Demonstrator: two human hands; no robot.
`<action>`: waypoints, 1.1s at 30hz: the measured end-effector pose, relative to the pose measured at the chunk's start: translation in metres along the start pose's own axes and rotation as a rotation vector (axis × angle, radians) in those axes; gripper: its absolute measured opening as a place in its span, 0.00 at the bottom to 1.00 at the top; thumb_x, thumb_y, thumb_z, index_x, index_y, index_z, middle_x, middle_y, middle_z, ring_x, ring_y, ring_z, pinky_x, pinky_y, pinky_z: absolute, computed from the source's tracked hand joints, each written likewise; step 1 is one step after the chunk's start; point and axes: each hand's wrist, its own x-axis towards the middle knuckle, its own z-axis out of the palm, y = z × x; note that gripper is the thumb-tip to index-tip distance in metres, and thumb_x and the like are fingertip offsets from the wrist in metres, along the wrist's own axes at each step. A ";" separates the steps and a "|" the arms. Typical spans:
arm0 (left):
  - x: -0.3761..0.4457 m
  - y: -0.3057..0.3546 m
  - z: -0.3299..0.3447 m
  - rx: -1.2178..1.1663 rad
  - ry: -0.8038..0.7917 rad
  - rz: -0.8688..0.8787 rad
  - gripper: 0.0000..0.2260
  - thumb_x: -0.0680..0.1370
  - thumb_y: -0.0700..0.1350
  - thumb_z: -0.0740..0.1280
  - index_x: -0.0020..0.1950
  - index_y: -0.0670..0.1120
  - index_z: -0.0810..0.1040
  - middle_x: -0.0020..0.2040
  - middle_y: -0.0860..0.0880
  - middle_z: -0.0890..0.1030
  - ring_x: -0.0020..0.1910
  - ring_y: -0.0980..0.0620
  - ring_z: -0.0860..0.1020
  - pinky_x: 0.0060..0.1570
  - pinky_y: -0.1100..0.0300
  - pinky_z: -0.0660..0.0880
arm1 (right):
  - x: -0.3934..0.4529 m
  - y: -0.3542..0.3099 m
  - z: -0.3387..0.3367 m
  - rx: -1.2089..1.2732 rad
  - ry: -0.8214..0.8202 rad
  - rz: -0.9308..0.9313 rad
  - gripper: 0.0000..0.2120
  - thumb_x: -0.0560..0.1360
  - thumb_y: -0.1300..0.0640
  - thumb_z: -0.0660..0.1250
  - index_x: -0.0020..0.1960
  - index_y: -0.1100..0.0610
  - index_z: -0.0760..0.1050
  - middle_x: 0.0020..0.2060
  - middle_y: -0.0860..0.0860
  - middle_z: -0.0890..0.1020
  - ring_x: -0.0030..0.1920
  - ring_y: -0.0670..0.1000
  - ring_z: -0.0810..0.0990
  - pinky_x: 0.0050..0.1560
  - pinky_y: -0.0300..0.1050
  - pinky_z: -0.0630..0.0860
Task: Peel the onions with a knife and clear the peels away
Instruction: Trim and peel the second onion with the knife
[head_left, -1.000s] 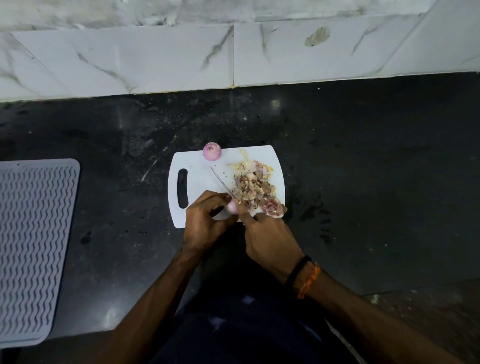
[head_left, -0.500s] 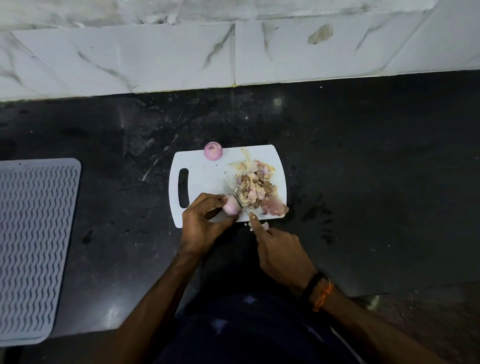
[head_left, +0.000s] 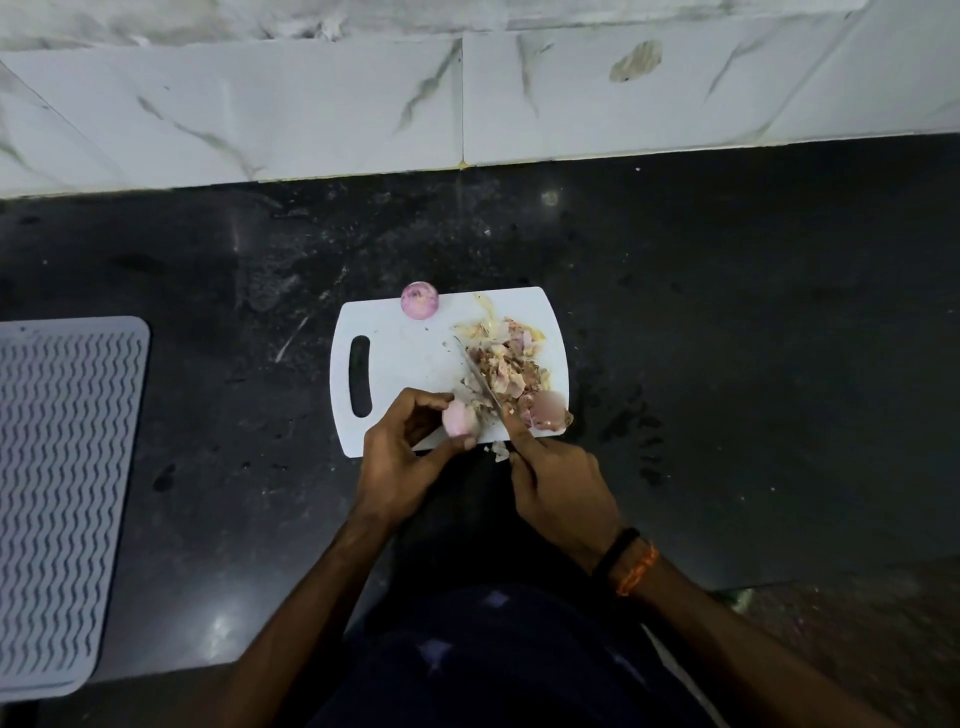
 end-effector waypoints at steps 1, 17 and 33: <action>0.001 0.002 0.001 0.030 0.024 0.020 0.20 0.67 0.38 0.82 0.54 0.47 0.79 0.56 0.51 0.84 0.58 0.51 0.82 0.62 0.51 0.78 | 0.001 -0.001 -0.003 0.011 0.014 -0.003 0.27 0.77 0.54 0.57 0.76 0.54 0.67 0.38 0.54 0.82 0.37 0.58 0.79 0.37 0.56 0.77; 0.012 -0.001 -0.001 0.292 0.122 0.256 0.15 0.71 0.40 0.80 0.56 0.46 0.83 0.59 0.61 0.80 0.61 0.53 0.81 0.58 0.46 0.80 | -0.001 -0.030 -0.015 -0.003 0.038 -0.052 0.26 0.77 0.54 0.59 0.75 0.55 0.69 0.35 0.52 0.80 0.35 0.55 0.78 0.37 0.49 0.75; 0.016 0.001 -0.002 0.223 0.093 0.120 0.19 0.71 0.48 0.77 0.60 0.44 0.84 0.62 0.49 0.83 0.63 0.56 0.80 0.61 0.49 0.79 | 0.003 -0.029 -0.018 -0.102 -0.018 -0.126 0.27 0.80 0.50 0.50 0.76 0.57 0.67 0.36 0.53 0.81 0.32 0.54 0.78 0.34 0.49 0.76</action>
